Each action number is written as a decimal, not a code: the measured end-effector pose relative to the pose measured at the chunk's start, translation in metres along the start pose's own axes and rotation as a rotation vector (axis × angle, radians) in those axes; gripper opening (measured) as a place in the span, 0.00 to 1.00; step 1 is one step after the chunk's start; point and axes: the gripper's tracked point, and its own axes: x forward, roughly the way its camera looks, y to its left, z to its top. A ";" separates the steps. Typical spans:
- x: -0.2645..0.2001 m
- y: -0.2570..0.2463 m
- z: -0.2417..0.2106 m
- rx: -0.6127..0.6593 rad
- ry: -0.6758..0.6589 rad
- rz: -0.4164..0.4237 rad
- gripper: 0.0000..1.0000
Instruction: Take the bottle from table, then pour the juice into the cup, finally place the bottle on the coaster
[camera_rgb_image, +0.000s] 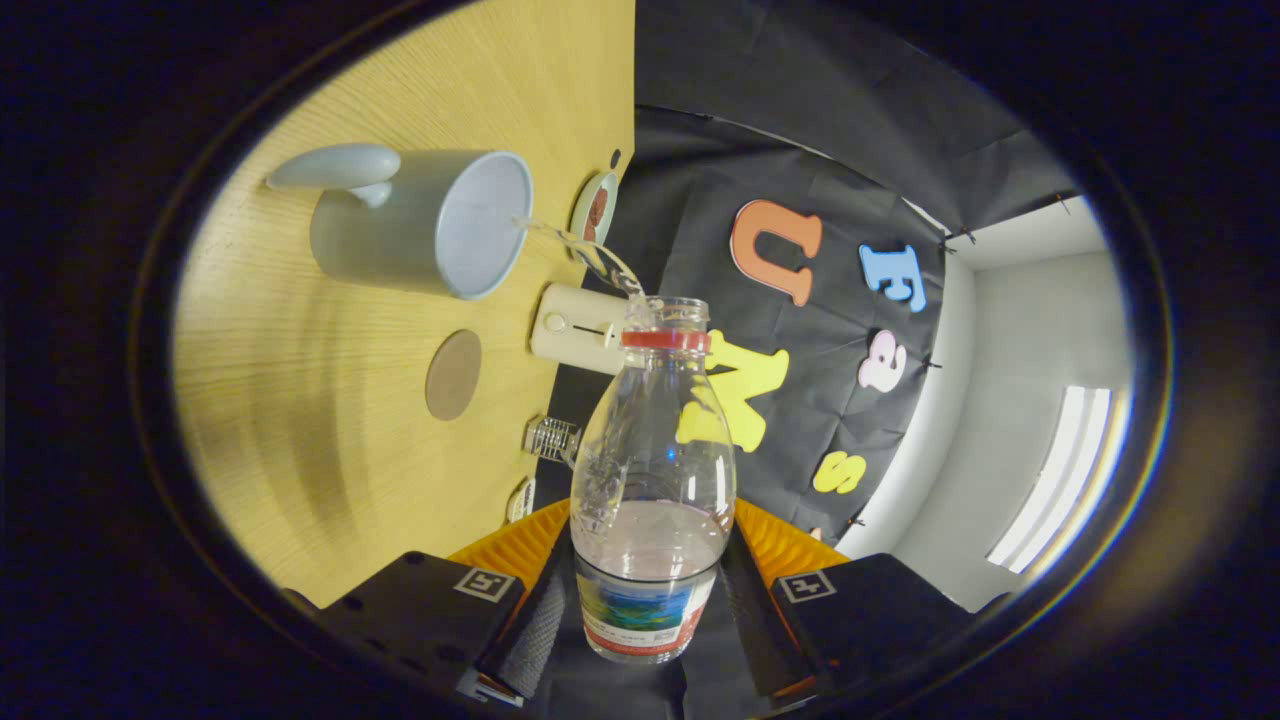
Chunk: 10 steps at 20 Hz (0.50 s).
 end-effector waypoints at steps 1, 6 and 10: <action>-0.001 -0.002 0.000 -0.003 0.002 -0.004 0.81; -0.001 -0.008 -0.001 -0.016 0.009 -0.016 0.81; -0.006 -0.011 -0.002 -0.031 0.002 -0.025 0.81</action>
